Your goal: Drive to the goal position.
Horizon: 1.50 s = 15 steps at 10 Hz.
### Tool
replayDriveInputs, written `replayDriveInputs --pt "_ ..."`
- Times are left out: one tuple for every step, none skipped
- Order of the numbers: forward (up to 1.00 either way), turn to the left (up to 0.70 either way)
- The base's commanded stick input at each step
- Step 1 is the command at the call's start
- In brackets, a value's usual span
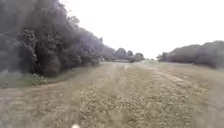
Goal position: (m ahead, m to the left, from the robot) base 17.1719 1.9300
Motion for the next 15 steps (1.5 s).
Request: replayDriveInputs --pt "0.60 0.00" --pt "0.60 0.00" --pt "0.60 0.00" --pt "0.60 0.00" --pt "0.60 -0.03" --pt "0.60 -0.10" --pt "0.60 -0.10" --pt "0.60 -0.10" --pt "0.60 -0.10" --pt "0.60 -0.10" --pt "0.60 -0.07" --pt "0.60 -0.01" --pt "0.60 0.00" --pt "0.60 0.00" --pt "0.60 0.00"
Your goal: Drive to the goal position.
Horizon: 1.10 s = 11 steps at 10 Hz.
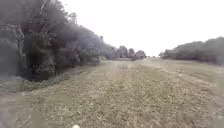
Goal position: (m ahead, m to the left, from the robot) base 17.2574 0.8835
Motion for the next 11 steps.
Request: replayDriveInputs --pt "0.60 0.00" --pt "0.60 0.00" --pt "0.60 0.00" --pt "0.60 -0.10" --pt "0.60 -0.10" --pt "0.60 -0.10" --pt "0.60 -0.10" --pt "0.60 -0.10" --pt "0.60 -0.10" --pt "0.60 -0.06" --pt "0.60 -0.01"
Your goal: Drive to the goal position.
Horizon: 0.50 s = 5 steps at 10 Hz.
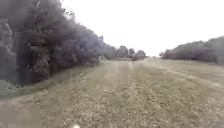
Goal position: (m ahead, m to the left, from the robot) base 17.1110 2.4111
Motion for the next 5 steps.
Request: replayDriveInputs --pt "0.60 0.00" --pt "0.60 -0.02" --pt "0.60 -0.09" --pt "0.60 -0.10" --pt "0.60 -0.10"
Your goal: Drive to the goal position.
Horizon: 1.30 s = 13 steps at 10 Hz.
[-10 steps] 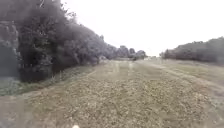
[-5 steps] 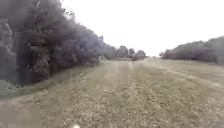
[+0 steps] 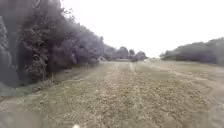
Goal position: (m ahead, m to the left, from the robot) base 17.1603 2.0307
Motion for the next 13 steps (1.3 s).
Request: replayDriveInputs --pt "0.60 -0.10" --pt "0.60 -0.10" --pt "0.60 0.00" --pt "0.60 0.00" --pt "0.60 0.00" --pt "0.60 0.00" --pt "0.60 0.00" --pt "0.60 0.00" --pt "0.60 0.00" --pt "0.60 0.00" --pt "0.60 0.00" --pt "0.60 0.00" --pt "0.60 0.00"
